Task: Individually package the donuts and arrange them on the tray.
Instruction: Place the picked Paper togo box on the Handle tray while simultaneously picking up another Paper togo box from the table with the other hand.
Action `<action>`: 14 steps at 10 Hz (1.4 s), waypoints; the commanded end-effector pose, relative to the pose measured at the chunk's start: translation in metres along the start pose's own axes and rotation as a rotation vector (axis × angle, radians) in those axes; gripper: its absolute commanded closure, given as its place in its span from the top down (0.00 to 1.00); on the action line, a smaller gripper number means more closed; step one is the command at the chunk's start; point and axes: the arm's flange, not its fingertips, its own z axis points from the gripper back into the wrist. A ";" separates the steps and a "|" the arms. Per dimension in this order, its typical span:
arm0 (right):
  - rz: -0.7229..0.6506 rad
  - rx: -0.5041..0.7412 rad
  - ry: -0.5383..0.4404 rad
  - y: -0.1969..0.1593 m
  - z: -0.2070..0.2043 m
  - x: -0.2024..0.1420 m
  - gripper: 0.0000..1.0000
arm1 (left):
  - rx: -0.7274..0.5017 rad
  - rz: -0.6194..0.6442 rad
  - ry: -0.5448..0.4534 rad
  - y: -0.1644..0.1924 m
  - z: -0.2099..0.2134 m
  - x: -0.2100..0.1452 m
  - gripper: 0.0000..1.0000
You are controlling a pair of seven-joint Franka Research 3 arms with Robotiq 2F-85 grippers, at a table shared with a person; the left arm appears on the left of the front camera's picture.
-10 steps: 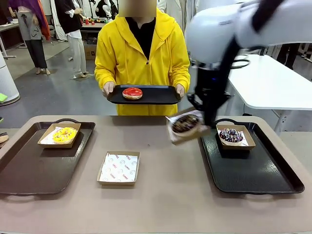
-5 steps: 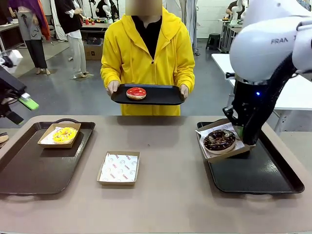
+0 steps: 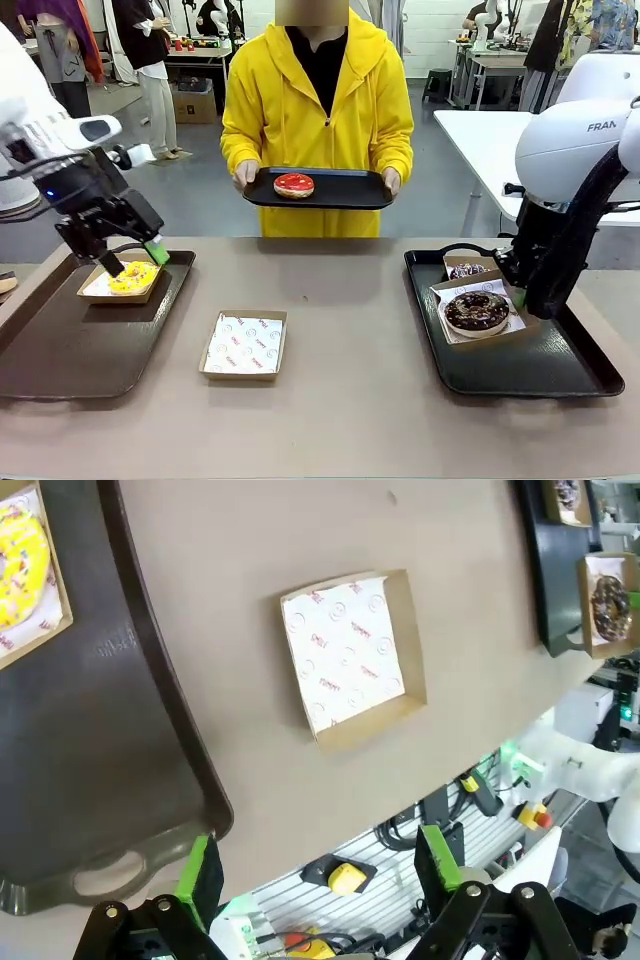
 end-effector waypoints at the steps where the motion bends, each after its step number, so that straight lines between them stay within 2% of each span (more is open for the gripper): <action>1: 0.000 -0.004 -0.010 0.000 0.005 -0.001 0.01 | 0.059 0.032 -0.001 -0.005 -0.025 0.013 1.00; 4: 0.000 -0.004 -0.010 0.000 0.005 -0.001 0.01 | 0.084 0.052 -0.101 -0.023 -0.070 0.025 1.00; 8: 0.000 -0.004 -0.010 0.000 0.005 -0.001 0.01 | 0.222 0.001 -0.148 -0.039 -0.114 0.021 1.00; 9: 0.000 -0.004 -0.010 0.000 0.005 -0.001 0.01 | 0.119 0.009 -0.116 -0.034 -0.095 0.026 1.00; 14: 0.000 -0.004 -0.010 0.000 0.005 -0.001 0.01 | 0.119 0.009 -0.116 -0.034 -0.095 0.026 1.00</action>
